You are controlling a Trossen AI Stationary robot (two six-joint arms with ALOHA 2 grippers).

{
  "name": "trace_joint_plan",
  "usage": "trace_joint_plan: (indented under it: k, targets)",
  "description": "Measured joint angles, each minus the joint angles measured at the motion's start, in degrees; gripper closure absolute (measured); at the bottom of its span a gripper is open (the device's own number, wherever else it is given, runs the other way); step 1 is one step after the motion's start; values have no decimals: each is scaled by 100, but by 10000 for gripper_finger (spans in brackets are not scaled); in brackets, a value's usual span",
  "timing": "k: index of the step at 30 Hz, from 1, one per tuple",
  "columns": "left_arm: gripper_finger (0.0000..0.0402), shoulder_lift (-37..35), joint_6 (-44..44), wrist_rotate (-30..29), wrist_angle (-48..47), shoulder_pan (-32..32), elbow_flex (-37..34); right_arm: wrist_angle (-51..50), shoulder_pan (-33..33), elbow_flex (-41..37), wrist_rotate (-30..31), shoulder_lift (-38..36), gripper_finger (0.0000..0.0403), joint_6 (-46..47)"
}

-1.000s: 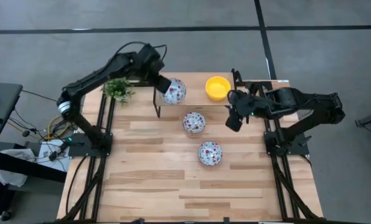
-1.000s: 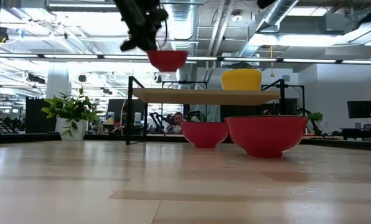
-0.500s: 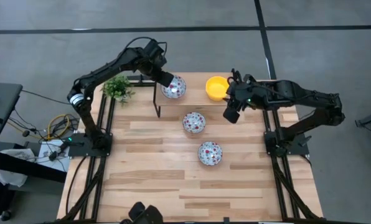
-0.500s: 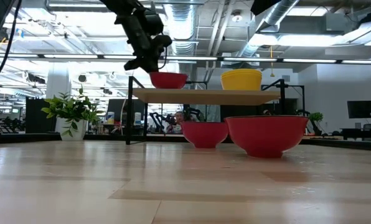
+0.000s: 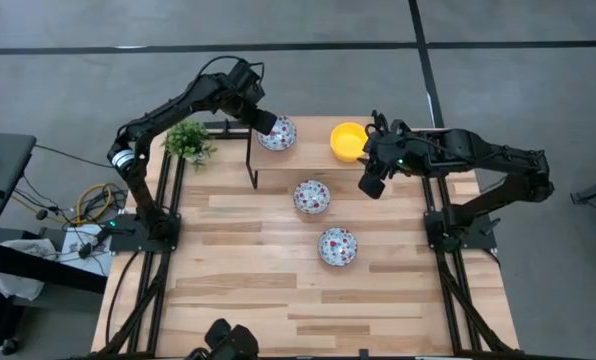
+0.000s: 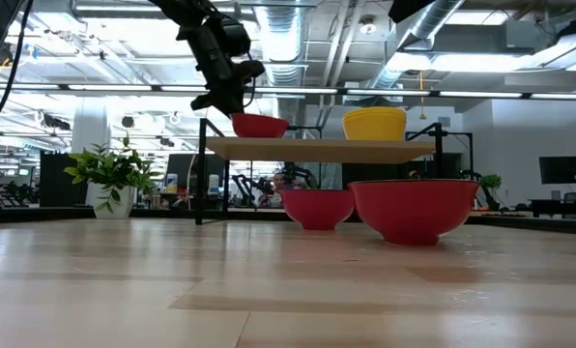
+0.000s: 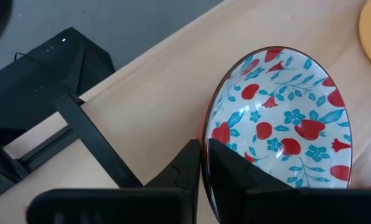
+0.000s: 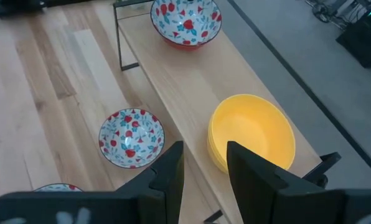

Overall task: Pick & Place Mini bowls
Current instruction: Put the bottom left printed bowl on the shelf, then stack the bottom printed bowl on the printed bowl on the shelf

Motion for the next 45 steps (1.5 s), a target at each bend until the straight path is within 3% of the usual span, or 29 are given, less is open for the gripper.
trace_joint_plan:
  k: [8,25,45]
  targets:
    - [360,0,34,0,-15,0,-7,0,0,0,-18,0,290,-81]
    - [252,0,15,7,-107,-6,-11,0,9,0,-298,0,290,-138]
    - [181,-198,33,145,-232,-144,-15,17,11,0,-459,0,290,-140]
